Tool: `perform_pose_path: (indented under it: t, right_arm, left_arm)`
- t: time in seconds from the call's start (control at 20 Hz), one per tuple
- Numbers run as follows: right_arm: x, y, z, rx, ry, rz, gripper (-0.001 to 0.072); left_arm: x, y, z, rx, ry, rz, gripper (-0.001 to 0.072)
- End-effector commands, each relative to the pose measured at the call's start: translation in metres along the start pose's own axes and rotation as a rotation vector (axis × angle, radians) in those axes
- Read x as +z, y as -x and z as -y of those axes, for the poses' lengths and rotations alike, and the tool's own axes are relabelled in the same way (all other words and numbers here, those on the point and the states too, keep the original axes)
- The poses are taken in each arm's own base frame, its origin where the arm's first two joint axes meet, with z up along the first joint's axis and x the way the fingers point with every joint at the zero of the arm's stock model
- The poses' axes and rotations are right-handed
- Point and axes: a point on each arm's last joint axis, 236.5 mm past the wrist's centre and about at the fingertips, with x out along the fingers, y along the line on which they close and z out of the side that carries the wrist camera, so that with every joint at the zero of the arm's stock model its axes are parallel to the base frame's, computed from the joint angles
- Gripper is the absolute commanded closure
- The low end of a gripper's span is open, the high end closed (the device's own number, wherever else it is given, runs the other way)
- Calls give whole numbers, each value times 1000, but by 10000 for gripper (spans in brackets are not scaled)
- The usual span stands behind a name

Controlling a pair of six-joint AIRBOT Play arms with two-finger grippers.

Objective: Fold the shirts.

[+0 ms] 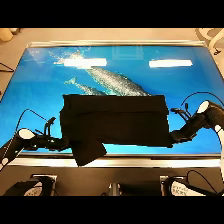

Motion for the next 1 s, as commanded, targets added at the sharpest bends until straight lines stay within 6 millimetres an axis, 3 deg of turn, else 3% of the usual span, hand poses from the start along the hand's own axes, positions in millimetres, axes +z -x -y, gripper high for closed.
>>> perform_pose_path:
  t: [0.0,0.2,0.45,0.6,0.65,0.75,0.95]
  right_arm:
    - [0,-13,-1,11,-15,9,206]
    - [1,-20,0,7,-44,21,214]
    - [5,-36,-4,33,-78,52,230]
    - [15,-36,1,12,-125,97,399]
    - [18,-36,3,6,-134,108,415]
    - [19,-35,4,2,-134,115,693]
    - [20,-32,4,-4,-88,121,697]
  left_arm:
    - [0,2,4,-14,-2,6,682]
    - [8,6,25,-96,-3,47,682]
    - [8,6,26,-96,-13,49,682]
    - [8,7,26,-97,-13,49,682]
    - [8,7,26,-97,-13,49,682]
    - [8,6,26,-96,-12,48,682]
    - [8,7,26,-96,-14,49,682]
